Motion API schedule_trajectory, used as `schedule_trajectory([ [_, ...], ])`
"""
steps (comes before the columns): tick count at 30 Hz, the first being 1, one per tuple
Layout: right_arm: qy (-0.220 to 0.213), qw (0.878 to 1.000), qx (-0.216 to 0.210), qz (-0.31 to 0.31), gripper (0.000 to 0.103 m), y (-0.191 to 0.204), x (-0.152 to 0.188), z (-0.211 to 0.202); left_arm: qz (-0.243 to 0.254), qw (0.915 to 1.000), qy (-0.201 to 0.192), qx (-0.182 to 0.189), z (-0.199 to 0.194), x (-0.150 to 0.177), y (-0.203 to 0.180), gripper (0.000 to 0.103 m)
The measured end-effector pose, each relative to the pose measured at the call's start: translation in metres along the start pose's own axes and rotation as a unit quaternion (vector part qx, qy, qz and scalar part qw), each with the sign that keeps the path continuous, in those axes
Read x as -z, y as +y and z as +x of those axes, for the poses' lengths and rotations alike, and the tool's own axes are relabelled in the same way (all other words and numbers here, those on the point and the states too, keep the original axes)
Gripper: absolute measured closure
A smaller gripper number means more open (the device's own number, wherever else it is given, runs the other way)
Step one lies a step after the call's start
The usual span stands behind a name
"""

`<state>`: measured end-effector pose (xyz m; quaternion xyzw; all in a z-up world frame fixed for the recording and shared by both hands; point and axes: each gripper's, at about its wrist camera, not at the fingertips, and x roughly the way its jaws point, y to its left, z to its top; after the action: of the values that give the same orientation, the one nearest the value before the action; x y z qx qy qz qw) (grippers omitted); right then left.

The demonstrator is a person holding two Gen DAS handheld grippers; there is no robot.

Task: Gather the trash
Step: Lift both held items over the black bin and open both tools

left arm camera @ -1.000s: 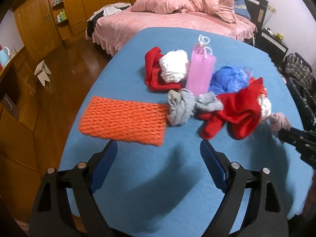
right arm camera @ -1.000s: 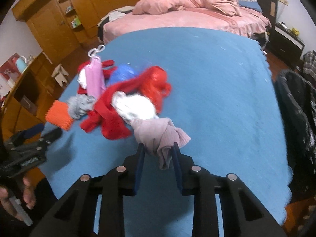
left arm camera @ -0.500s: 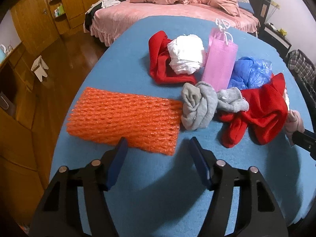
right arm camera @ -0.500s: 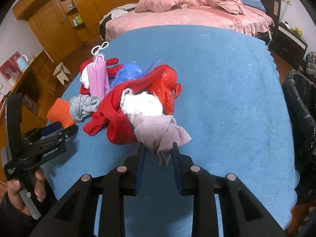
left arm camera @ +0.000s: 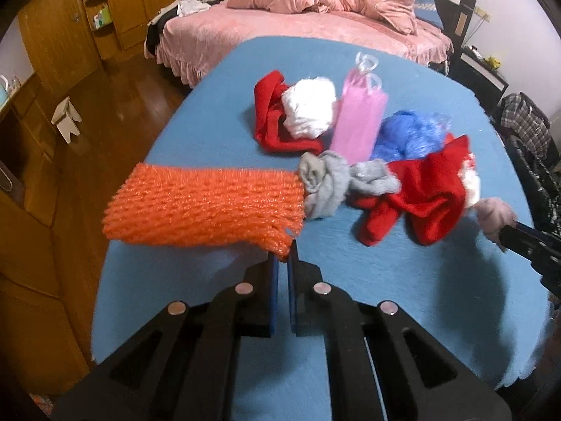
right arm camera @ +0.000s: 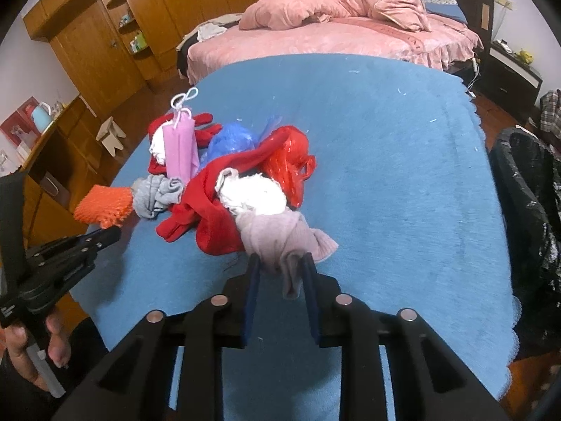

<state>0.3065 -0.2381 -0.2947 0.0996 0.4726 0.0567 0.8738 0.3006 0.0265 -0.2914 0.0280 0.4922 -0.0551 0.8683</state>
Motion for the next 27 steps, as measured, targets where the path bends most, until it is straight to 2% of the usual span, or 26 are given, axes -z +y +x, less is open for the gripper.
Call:
schedule_trajectory([
  [6, -0.005, 1.0, -0.005, 0.009, 0.103, -0.007, 0.004, -0.011, 0.007, 0.9998, -0.016, 0.007, -0.035, 0.003, -0.016, 0.099],
  [17, -0.014, 1.0, -0.013, 0.015, 0.103, -0.008, 0.01, -0.021, 0.026, 0.9992, -0.025, 0.019, -0.056, 0.013, -0.033, 0.099],
  [19, -0.011, 1.0, -0.013, 0.012, 0.089, -0.005, 0.01, -0.018, 0.029, 0.9992, -0.02, 0.021, -0.051, 0.015, -0.035, 0.099],
  [20, -0.012, 1.0, -0.012, 0.012, 0.069, -0.005, 0.009, -0.017, 0.03, 0.9992, -0.019, 0.021, -0.049, 0.017, -0.036, 0.099],
  [21, -0.018, 1.0, -0.009, 0.011, 0.061, -0.004, 0.009, -0.017, 0.031, 0.9991, -0.015, 0.023, -0.047, 0.018, -0.037, 0.099],
  [25, -0.02, 1.0, -0.005, 0.008, 0.061, -0.001, 0.006, -0.009, 0.043, 0.9986, -0.012, 0.03, -0.041, 0.02, -0.044, 0.099],
  [27, -0.013, 1.0, -0.007, 0.009, 0.067, -0.002, 0.004, -0.002, 0.047, 0.9983, -0.014, 0.031, -0.041, 0.02, -0.046, 0.099],
])
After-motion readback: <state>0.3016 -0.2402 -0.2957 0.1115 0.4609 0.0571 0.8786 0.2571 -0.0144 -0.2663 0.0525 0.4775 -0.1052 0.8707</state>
